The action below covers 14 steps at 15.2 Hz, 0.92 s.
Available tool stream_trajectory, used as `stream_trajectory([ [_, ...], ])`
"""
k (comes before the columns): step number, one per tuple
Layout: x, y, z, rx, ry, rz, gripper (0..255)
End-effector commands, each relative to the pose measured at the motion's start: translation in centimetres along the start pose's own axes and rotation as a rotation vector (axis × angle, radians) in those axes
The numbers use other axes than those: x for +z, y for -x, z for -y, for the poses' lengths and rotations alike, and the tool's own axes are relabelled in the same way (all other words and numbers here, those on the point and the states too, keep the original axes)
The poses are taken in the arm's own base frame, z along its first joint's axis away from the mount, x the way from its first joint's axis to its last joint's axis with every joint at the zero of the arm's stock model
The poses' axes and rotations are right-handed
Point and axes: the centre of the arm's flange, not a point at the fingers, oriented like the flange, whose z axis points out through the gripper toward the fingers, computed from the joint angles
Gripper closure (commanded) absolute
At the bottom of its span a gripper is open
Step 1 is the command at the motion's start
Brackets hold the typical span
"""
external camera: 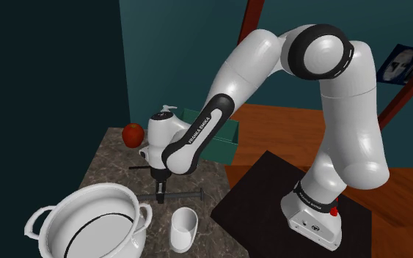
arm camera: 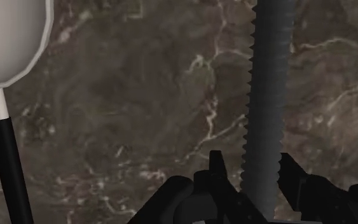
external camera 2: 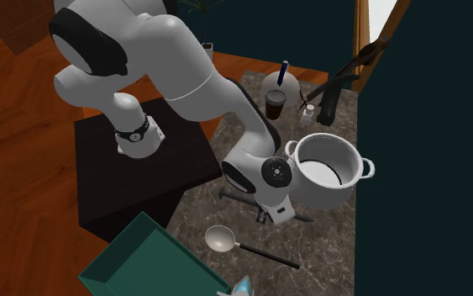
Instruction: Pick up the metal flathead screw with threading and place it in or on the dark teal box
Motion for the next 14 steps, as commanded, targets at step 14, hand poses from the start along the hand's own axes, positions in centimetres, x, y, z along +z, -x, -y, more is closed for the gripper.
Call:
stream_trajectory([
  [14,-2.7,0.1,1.2,-0.01,-0.007,0.009,255],
])
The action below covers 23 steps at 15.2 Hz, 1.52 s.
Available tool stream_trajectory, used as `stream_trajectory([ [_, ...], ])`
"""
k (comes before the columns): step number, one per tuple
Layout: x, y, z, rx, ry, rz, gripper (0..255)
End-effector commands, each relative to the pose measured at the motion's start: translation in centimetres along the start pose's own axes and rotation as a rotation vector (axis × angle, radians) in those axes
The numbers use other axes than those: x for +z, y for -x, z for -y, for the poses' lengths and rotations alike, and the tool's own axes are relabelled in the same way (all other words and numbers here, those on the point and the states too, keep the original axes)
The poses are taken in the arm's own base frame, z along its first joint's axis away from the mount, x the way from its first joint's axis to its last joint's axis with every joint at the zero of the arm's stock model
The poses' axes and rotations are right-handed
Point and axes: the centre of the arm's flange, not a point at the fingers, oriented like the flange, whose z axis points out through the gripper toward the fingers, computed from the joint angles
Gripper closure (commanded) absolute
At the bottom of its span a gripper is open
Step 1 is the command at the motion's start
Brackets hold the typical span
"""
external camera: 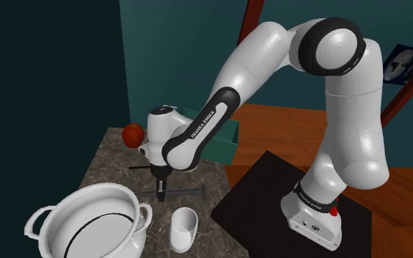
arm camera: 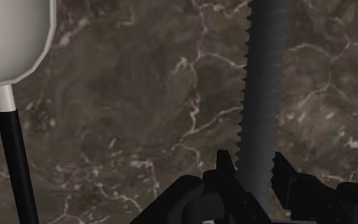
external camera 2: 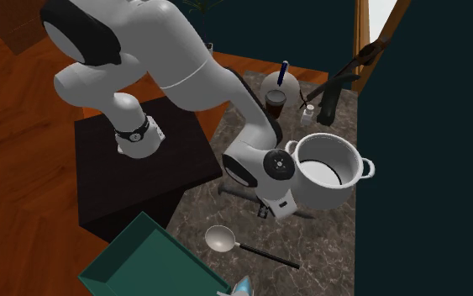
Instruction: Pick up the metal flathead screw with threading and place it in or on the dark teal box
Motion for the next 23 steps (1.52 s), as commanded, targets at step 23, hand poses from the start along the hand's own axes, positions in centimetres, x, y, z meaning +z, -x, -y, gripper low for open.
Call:
stream_trajectory([
  [23,-12.5,0.4,2.2,0.0,0.0,0.0,255],
])
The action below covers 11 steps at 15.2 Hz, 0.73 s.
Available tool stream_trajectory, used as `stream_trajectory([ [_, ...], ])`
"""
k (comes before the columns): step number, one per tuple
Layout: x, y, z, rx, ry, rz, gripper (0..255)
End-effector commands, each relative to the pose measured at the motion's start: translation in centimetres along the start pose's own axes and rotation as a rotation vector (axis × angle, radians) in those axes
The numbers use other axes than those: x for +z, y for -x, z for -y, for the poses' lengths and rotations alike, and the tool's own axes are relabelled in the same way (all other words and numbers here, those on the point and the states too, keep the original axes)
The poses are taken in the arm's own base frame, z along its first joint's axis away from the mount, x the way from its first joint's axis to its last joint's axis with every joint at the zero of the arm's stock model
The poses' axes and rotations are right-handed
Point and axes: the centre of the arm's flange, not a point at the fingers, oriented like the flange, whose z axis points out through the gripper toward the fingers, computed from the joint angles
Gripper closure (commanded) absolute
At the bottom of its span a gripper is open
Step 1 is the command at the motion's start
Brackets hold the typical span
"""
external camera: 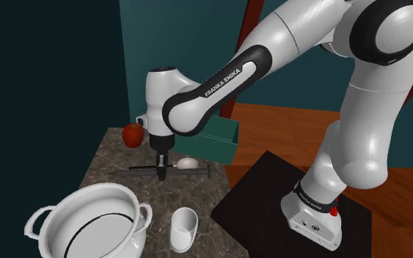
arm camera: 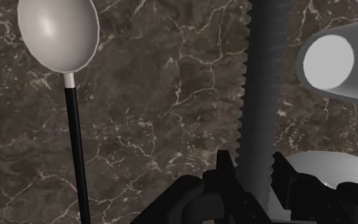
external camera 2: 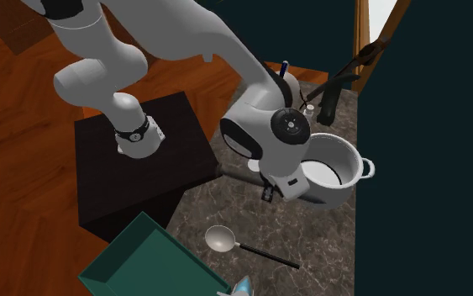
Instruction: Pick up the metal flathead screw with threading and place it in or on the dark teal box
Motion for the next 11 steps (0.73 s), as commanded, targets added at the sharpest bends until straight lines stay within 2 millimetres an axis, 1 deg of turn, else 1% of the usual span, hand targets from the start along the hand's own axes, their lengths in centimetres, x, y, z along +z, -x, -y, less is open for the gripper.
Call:
stream_trajectory([
  [1,-1.0,0.1,0.2,0.0,0.0,0.0,255],
  [11,-6.2,0.3,1.1,0.0,0.0,0.0,255],
])
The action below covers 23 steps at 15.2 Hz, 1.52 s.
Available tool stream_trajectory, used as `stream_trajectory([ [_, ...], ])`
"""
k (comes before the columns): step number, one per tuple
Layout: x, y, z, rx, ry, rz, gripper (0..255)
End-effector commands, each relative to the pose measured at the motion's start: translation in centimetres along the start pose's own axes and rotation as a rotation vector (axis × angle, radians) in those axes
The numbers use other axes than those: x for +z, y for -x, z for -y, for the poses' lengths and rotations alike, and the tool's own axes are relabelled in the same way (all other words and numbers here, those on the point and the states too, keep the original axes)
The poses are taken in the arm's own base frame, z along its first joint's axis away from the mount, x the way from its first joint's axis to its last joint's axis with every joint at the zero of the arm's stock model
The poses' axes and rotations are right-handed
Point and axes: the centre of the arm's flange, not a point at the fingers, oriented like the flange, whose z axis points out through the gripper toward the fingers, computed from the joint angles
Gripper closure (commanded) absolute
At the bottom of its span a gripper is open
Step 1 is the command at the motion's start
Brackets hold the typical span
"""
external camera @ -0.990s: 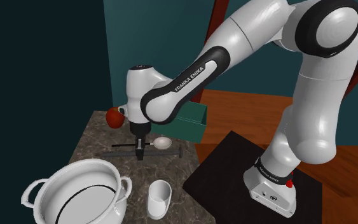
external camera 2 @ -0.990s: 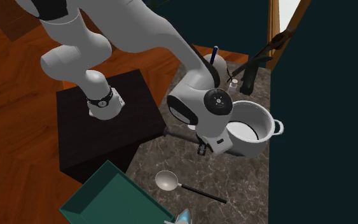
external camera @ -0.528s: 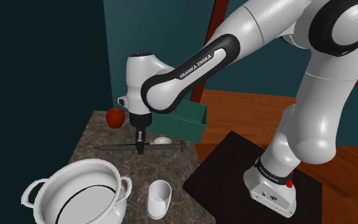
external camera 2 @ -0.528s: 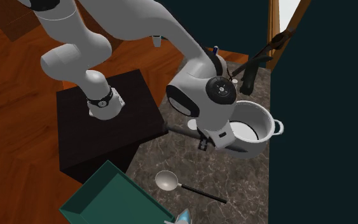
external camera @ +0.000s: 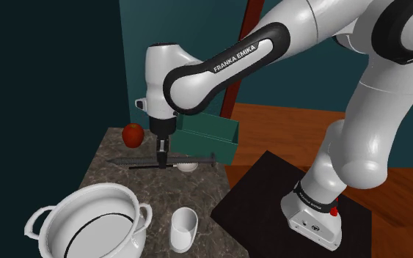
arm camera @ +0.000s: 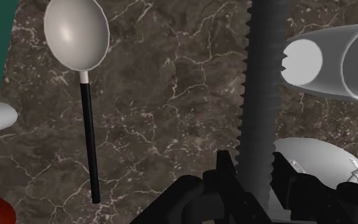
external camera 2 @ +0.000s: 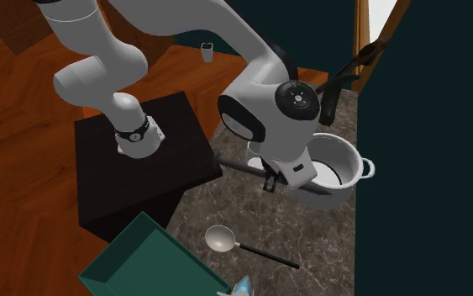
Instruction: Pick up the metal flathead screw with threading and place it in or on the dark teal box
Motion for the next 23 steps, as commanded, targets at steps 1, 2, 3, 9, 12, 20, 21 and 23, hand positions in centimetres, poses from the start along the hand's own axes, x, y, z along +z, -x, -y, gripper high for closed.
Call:
stream_trajectory([
  [1,-1.0,0.0,0.3,0.0,0.0,0.0,255],
  [2,-1.2,0.8,-0.8,0.0,0.0,0.0,255],
  [3,-1.3,1.5,-1.9,0.0,0.0,0.0,255],
  [9,-2.3,5.9,-8.5,0.0,0.0,0.0,255],
  [12,-2.7,8.0,-11.7,0.0,0.0,0.0,255],
  [20,-4.0,13.9,-20.5,0.0,0.0,0.0,255],
  [21,-4.1,14.6,-21.6,0.0,0.0,0.0,255],
  [23,-4.4,16.0,-23.7,0.0,0.0,0.0,255],
])
